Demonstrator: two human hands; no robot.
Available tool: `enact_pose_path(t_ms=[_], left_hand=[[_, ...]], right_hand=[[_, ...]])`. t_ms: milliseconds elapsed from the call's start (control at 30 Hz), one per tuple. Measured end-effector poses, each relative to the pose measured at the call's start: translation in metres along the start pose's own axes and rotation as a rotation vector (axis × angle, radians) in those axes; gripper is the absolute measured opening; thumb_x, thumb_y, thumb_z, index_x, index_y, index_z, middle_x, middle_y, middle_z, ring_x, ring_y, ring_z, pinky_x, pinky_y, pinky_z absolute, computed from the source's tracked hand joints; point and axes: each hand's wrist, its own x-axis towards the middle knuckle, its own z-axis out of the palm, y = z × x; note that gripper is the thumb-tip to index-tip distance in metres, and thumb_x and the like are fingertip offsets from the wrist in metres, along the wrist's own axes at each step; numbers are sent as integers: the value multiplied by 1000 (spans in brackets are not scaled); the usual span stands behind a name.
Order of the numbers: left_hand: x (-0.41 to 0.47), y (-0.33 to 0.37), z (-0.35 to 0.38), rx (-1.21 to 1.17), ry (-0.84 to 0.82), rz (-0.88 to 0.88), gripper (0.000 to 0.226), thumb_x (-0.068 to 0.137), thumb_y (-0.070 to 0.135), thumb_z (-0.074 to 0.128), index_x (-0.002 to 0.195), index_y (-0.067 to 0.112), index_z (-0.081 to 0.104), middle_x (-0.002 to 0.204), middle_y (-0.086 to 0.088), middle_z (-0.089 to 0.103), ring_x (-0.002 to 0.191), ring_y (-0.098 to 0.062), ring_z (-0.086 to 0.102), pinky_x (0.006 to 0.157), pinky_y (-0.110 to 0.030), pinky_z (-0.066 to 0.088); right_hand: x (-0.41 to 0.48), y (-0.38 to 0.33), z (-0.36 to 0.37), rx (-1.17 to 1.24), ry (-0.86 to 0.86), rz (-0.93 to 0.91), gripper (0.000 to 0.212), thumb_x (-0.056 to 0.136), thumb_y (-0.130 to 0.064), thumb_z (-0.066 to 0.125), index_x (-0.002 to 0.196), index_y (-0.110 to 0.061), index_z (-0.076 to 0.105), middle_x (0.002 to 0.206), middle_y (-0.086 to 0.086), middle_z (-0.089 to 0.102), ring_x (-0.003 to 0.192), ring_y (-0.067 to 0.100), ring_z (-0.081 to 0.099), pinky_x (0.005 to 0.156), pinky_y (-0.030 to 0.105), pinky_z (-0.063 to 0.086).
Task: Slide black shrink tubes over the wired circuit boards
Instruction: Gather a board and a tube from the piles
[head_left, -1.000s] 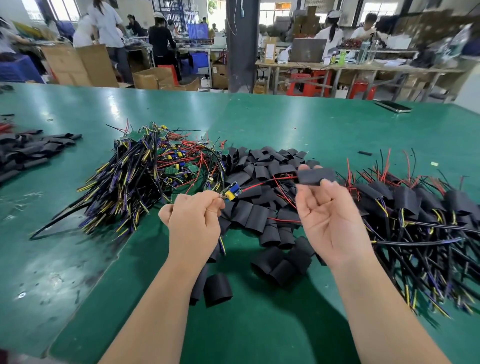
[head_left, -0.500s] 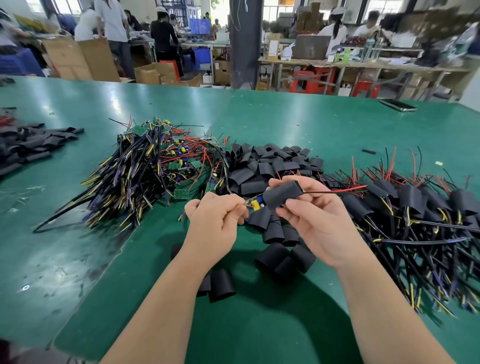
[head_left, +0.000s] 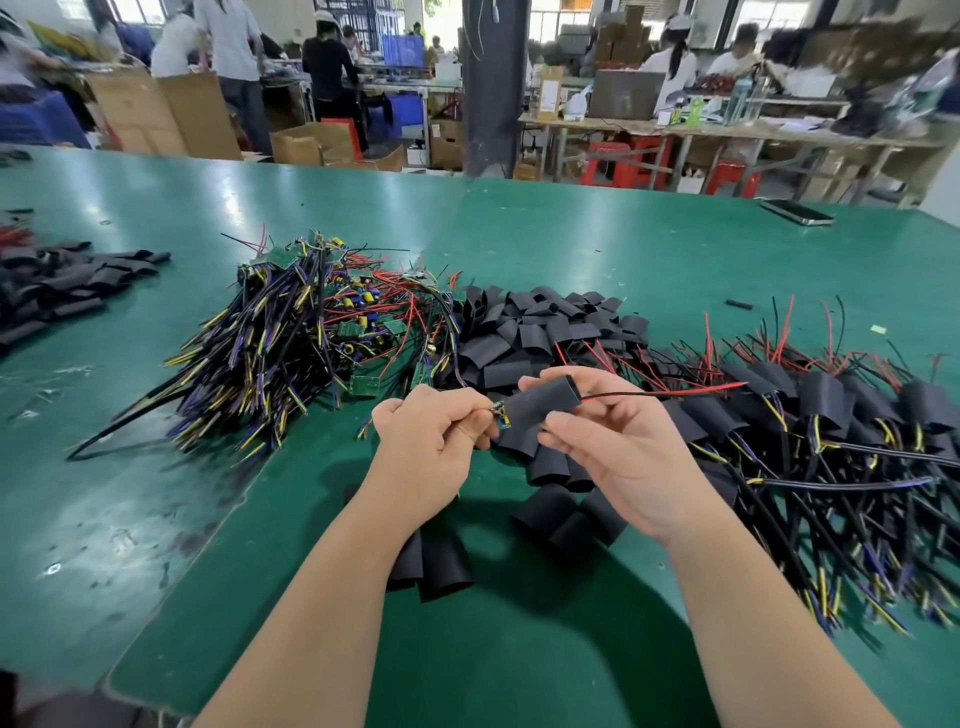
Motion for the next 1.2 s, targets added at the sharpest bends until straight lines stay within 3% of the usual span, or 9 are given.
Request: enact_pose_path(t_ms=[133, 333, 467, 533, 667, 867, 933, 1067, 1200], left_hand=[[-1, 4, -1, -12, -16, -12, 19, 87, 26, 42, 95, 36, 55, 77, 36, 60, 81, -7, 54, 85, -57, 43], [1, 1, -2, 23, -16, 4, 16, 84, 25, 46, 93, 35, 56, 79, 30, 60, 75, -5, 49, 83, -56, 40], [-1, -5, -2, 89, 30, -13, 18, 79, 32, 57, 63, 40, 62, 60, 12, 52, 75, -8, 51, 85, -43, 35], [-1, -4, 0, 135, 28, -23, 13, 79, 39, 56, 69, 48, 57, 67, 8, 57, 79, -9, 51, 87, -37, 26], [2, -1, -3, 42, 117, -46, 16, 79, 35, 59, 81, 49, 51, 77, 22, 68, 82, -3, 60, 92, -40, 30], [3, -2, -2, -5, 97, -37, 22, 76, 30, 60, 84, 36, 40, 65, 43, 58, 78, -10, 64, 89, -54, 41], [2, -4, -1, -58, 75, -25, 24, 78, 27, 63, 87, 34, 42, 68, 33, 65, 76, -11, 65, 86, -43, 46], [2, -6, 1, -179, 97, -16, 24, 83, 39, 62, 100, 32, 47, 74, 6, 72, 77, -4, 63, 71, -8, 42], [4, -13, 0, -164, 170, -53, 16, 95, 45, 40, 100, 33, 50, 80, 11, 71, 72, -6, 63, 68, -18, 45]], right_hand=[[-2, -2, -2, -100, -20, -38, 37, 78, 5, 66, 104, -21, 71, 110, 8, 72, 96, 20, 68, 83, 26, 52], [-2, 1, 7, -154, 0, -23, 39, 79, 7, 66, 107, -20, 67, 104, 6, 74, 94, 18, 70, 81, 22, 52], [-1, 6, 10, -215, 22, 31, 39, 85, 11, 61, 111, -17, 63, 102, 9, 73, 94, 21, 67, 86, 33, 55], [-1, 9, 14, -251, 61, 44, 33, 87, 9, 60, 109, -15, 65, 101, 10, 72, 90, 20, 66, 84, 36, 54], [-1, 14, 21, -220, 113, 79, 31, 91, 3, 57, 116, -15, 64, 105, 4, 73, 95, 17, 69, 82, 27, 55], [-2, 16, 27, -177, 126, 148, 38, 94, -2, 56, 122, -27, 59, 109, 1, 71, 98, 15, 66, 83, 26, 54], [0, 14, 30, -85, 151, 117, 40, 90, 4, 57, 119, -23, 59, 105, 5, 70, 90, 17, 64, 81, 29, 54], [8, -5, 24, 516, 368, 101, 42, 69, -4, 67, 108, -6, 51, 90, 16, 65, 72, 20, 68, 62, 25, 56], [6, -40, -11, 730, 590, -17, 16, 83, -18, 64, 75, -5, 60, 64, 8, 64, 58, 12, 63, 52, 19, 50]])
